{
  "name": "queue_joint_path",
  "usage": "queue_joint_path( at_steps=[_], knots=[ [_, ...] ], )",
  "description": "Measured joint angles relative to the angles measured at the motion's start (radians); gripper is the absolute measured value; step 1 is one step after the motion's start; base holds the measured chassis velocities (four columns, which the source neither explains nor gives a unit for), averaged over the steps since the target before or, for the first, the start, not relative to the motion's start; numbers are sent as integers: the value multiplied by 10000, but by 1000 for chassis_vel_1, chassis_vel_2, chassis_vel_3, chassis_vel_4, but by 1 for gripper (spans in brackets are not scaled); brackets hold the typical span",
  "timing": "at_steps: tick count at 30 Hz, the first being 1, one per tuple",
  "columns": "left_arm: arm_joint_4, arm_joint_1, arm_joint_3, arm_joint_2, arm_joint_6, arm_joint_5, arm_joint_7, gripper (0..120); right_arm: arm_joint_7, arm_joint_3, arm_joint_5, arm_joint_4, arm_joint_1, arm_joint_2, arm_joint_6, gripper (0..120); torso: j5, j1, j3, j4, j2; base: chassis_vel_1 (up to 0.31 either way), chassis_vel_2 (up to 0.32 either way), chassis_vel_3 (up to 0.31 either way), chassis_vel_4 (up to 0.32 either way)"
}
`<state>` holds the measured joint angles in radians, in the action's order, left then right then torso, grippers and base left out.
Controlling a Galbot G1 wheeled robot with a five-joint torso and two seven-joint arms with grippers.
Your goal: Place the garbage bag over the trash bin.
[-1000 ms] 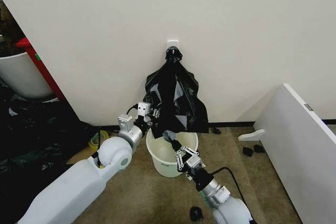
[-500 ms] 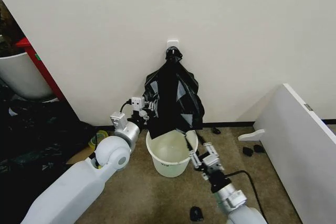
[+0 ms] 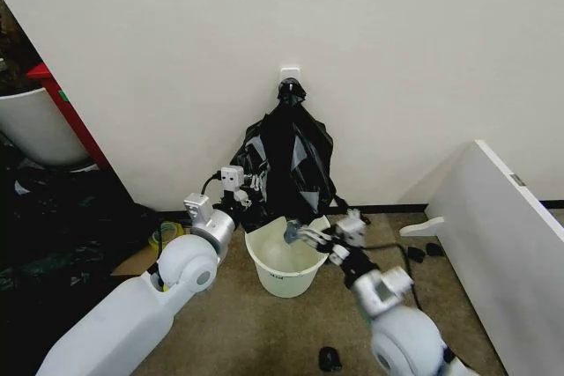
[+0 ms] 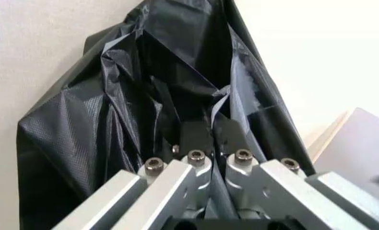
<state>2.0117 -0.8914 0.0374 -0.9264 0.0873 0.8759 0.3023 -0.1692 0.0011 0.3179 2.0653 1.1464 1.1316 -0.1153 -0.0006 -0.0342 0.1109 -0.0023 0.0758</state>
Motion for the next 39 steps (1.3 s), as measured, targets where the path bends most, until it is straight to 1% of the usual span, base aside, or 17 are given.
queue_joint_path(
  at_steps=[4,9,11,14,16,20,21,23,24,25,28,29,30,33,34,36,39],
  knots=[
    [82,-51,-23,73,0,-5,-10,0,-430,-450,296,-665,-889,269,196,99,0,0,0,0,0,0,0,0,0],
    [177,-102,-26,126,0,47,-5,0,-741,-775,519,-1159,-1413,474,202,98,0,0,0,-2,0,0,0,0,0],
    [177,-113,-28,112,1,57,2,0,-761,-861,506,-1287,-1495,508,192,95,-1,0,0,-3,0,0,0,0,0],
    [191,-137,-29,55,2,63,21,0,-816,-1033,406,-1677,-1708,625,159,83,0,0,0,-3,0,0,0,0,0],
    [204,-144,-28,47,3,64,23,0,-848,-1050,389,-1761,-1756,645,153,80,0,0,0,-3,0,0,0,0,0],
    [477,-283,-138,103,23,112,29,0,-1138,-1009,-83,-2366,-2099,714,183,56,0,0,0,-3,0,0,0,0,0],
    [477,-283,-138,103,23,112,29,0,-1138,-1009,-83,-2366,-2099,714,183,56,0,0,0,-3,0,0,0,0,0],
    [586,-395,-192,181,25,123,25,0,-1209,-1002,-266,-2532,-2135,700,145,49,0,0,-1,-2,0,0,0,0,0],
    [641,-460,-203,218,25,123,19,0,-1272,-1049,-449,-2730,-2171,703,67,41,0,0,-1,-3,0,0,0,0,0],
    [641,-460,-203,218,25,123,19,0,-1272,-1049,-449,-2730,-2171,703,67,41,0,0,-1,-3,0,0,0,0,0],
    [694,-484,-209,231,25,123,11,0,-1531,-1106,-560,-2962,-2323,803,-152,31,0,0,-1,-3,0,0,0,0,0],
    [719,-485,-213,233,24,123,11,0,-1668,-1118,-571,-3050,-2407,838,-266,25,0,0,-1,-2,0,0,0,0,0],
    [719,-485,-213,233,24,123,11,0,-1668,-1118,-571,-3050,-2407,838,-266,25,0,0,-1,-2,0,0,0,0,0],
    [814,-500,-251,277,24,124,0,0,-1894,-1102,-557,-3164,-2589,810,-640,10,0,0,-1,-2,0,0,0,0,0],
    [814,-500,-251,277,24,124,0,0,-1894,-1102,-557,-3164,-2589,810,-640,10,0,0,-1,-2,0,0,0,0,0],
    [852,-519,-279,305,24,127,-3,0,-1935,-1090,-464,-3165,-2628,743,-723,1,0,0,-1,-3,0,0,0,0,0],
    [871,-546,-302,315,24,127,-6,0,-1941,-1085,-361,-3120,-2635,688,-748,0,0,0,-1,-3,0,0,0,0,0]
  ],
)
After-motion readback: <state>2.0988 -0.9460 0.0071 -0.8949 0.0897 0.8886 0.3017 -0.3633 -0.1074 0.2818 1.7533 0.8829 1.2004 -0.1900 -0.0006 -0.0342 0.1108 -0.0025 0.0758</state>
